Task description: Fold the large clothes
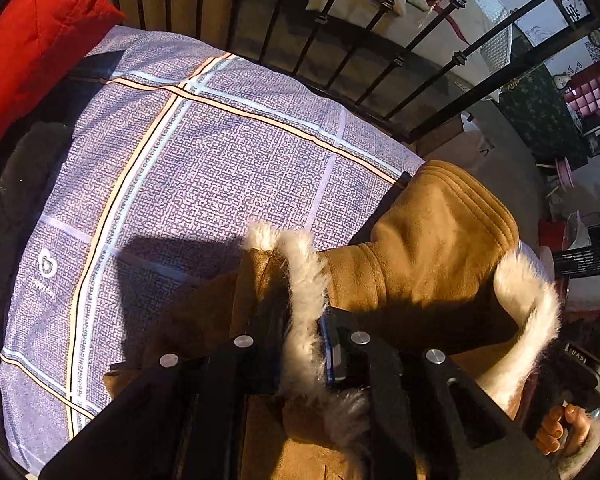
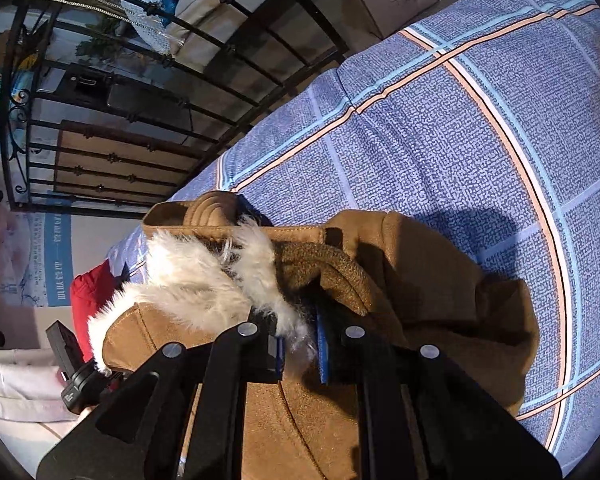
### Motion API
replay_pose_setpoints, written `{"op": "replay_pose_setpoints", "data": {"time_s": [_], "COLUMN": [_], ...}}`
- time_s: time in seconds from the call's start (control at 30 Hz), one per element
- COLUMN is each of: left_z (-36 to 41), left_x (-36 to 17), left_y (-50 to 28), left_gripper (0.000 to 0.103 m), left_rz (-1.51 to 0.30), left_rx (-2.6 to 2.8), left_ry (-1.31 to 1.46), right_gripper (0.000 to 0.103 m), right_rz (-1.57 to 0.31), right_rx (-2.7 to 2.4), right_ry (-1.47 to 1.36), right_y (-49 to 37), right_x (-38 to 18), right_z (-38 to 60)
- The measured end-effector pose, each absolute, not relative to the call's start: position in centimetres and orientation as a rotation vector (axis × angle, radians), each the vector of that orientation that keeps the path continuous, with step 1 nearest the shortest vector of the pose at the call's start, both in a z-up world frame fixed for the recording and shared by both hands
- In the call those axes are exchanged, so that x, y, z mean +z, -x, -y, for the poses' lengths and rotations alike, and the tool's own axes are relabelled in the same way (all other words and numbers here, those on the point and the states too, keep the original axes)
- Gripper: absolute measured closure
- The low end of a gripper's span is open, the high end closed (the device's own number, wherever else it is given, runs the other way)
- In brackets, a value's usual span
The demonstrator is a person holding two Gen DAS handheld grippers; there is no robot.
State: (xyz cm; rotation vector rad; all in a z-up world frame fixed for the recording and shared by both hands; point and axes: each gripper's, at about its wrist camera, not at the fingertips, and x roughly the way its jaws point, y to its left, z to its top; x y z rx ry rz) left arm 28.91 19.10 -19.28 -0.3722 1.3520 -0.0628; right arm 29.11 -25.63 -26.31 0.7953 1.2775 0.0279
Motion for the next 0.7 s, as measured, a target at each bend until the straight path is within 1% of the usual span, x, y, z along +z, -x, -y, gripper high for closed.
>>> {"op": "replay_pose_setpoints", "data": {"time_s": [0.13,0.17,0.23,0.27,0.3,0.37,0.43,0.47,0.5,0.57,0.67,0.7], "left_z": [-20.2,-20.7,-22.1,-22.9,-23.7,-24.8,-24.4,-23.5,-22.2,-18.9,-13.2,-11.6], "left_x": [-19.2,-18.8,-17.5,-16.2,-14.7,-11.9,-9.3,-8.2,-7.4,-7.1,-8.4,-9.1], "left_y": [-29.6,-29.6,-29.3,-29.0,-28.6,-27.5,-26.2,-25.3,-24.3,-22.2,-17.8,-16.3], "left_gripper": [0.081,0.077,0.065,0.051,0.042,0.037,0.033,0.029,0.022,0.014,0.014,0.014], "left_rz": [-1.379,-1.368,-1.322,-1.275,-1.222,-1.140,-1.089,-1.071,-1.061,-1.064,-1.082,-1.086], "left_rx": [-0.070,-0.082,-0.074,-0.047,-0.028,-0.015,-0.005,-0.011,-0.020,-0.063,-0.150,-0.157], "left_ry": [0.479,0.525,0.592,0.597,0.602,0.602,0.529,0.465,0.390,0.256,0.084,0.045], "right_gripper": [0.091,0.091,0.091,0.091,0.091,0.091,0.091,0.091,0.091,0.090,0.088,0.084], "right_rz": [-1.288,-1.290,-1.295,-1.297,-1.295,-1.289,-1.286,-1.286,-1.286,-1.289,-1.295,-1.292], "right_rx": [0.012,0.011,0.012,0.013,0.016,0.024,0.025,0.021,0.015,0.006,-0.008,0.003], "right_ry": [-0.787,-0.810,-0.870,-0.899,-0.921,-0.935,-0.942,-0.953,-0.970,-1.004,-1.053,-1.068], "right_y": [-29.7,-29.7,-29.6,-29.5,-29.4,-29.2,-29.2,-29.2,-29.1,-28.9,-28.3,-28.1], "right_x": [-27.1,-27.3,-27.8,-28.0,-28.1,-28.2,-28.2,-28.2,-28.2,-28.0,-26.9,-26.3], "right_z": [25.5,25.8,26.5,26.9,27.2,27.5,27.5,27.6,27.7,27.8,28.1,28.2]}}
